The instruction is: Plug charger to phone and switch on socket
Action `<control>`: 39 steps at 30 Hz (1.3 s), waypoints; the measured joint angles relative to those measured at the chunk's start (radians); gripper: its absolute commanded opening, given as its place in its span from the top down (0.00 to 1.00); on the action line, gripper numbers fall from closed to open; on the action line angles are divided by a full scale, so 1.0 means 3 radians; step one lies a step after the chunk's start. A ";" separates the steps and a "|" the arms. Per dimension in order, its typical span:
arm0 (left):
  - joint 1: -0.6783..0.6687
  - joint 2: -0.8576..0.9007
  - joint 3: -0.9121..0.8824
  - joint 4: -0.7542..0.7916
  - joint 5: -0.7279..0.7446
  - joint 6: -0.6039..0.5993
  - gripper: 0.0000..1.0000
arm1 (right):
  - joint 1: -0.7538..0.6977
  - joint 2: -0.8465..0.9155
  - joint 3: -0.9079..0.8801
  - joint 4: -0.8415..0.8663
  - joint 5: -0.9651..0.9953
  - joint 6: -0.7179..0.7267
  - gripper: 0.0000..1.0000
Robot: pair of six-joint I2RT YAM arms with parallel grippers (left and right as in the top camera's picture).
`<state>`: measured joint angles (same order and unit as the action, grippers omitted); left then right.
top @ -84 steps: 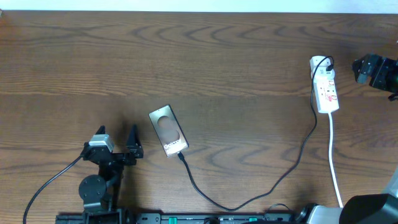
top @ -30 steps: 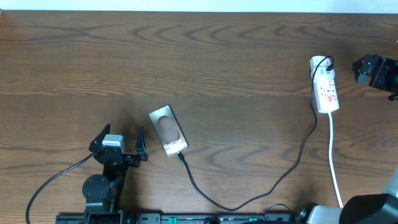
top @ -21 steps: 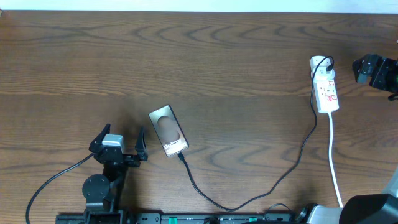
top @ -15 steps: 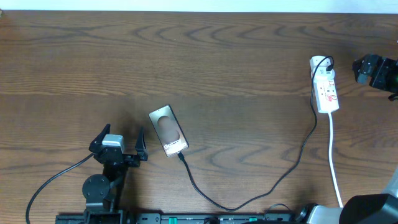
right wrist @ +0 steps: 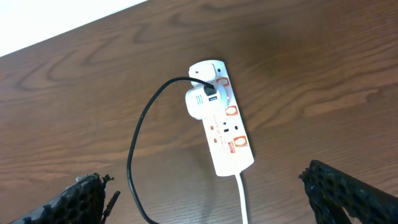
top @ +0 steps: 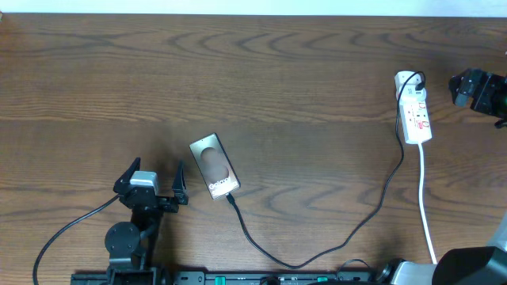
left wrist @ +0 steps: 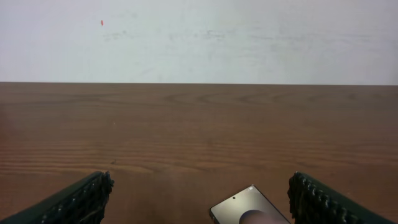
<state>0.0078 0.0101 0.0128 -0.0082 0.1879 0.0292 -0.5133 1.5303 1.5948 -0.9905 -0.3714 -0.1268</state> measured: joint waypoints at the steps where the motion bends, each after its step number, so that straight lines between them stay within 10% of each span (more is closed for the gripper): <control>1: 0.0000 0.0000 0.0000 0.0000 0.0000 0.0000 0.08 | 0.0001 0.0000 0.0000 0.0000 0.0000 -0.0001 0.01; 14: 0.0000 0.0000 0.0001 0.0000 0.0000 -0.0009 0.08 | 0.0401 -0.0782 -0.0640 0.0977 -0.0008 -0.0004 0.01; 39: -0.0009 0.0000 0.0006 -0.0009 -0.0013 -0.0009 0.08 | 0.1443 -0.3540 -0.4898 0.4864 -0.0057 -0.0058 0.01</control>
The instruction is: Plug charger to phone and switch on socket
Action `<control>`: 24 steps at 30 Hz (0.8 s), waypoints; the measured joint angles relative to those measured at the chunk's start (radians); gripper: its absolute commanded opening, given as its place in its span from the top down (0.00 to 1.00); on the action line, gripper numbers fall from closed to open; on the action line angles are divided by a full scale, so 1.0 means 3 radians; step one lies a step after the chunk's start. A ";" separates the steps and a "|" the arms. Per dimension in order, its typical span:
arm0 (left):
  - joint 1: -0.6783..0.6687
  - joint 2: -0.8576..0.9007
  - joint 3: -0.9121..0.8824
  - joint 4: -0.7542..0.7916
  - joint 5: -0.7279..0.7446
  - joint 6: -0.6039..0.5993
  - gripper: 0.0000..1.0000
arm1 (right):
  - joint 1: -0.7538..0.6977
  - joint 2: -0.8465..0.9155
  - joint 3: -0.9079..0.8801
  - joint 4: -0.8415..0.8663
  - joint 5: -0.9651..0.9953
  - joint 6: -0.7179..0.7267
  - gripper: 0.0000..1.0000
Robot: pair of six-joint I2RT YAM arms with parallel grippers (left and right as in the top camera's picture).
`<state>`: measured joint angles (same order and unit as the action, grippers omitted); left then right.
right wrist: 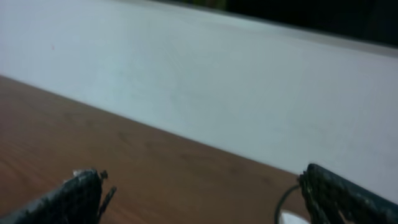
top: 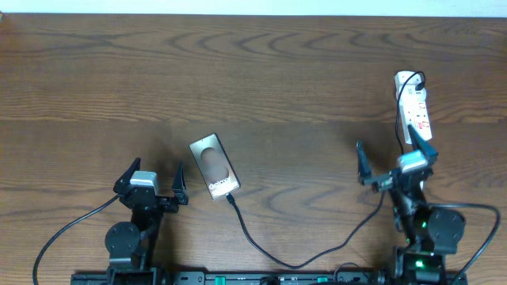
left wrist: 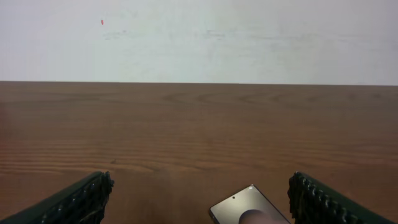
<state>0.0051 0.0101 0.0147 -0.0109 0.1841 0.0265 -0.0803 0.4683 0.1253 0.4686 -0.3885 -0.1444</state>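
A silver phone [top: 214,167] lies face up left of the table's middle, with the black charger cable [top: 317,255] plugged into its lower end. The cable runs right and up to a white power strip [top: 413,107] at the far right. My left gripper [top: 150,184] is open, near the front edge, left of the phone; the phone's top corner [left wrist: 249,205] shows between its fingers. My right gripper [top: 394,158] is open just below the strip, with nothing between its fingers. The right wrist view is blurred; only a corner of the strip [right wrist: 292,218] shows.
The wooden table [top: 261,71] ends at a white wall [left wrist: 199,37] behind. The strip's white lead [top: 424,214] runs down to the front edge, partly hidden behind the right arm. Both arm bases stand at the front edge.
My right gripper was out past the right edge beside the strip; now it sits low near the front, below the strip, facing the wall. The left arm, phone and cable have not moved.
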 measured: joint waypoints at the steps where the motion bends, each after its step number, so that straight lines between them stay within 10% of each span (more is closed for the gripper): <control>1: 0.0000 0.0000 0.0000 0.0001 0.0000 0.0000 0.08 | 0.0001 -0.0104 -0.0126 0.0065 0.0001 0.0033 0.01; 24: 0.0000 0.0001 0.0000 0.0000 0.0000 0.0000 0.08 | 0.0225 -0.1513 -0.0395 -0.1687 0.1194 0.0980 0.01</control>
<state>0.0051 0.0105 0.0147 -0.0109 0.1841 0.0265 -0.0128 0.0143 0.0067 -0.0376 -0.0303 0.1497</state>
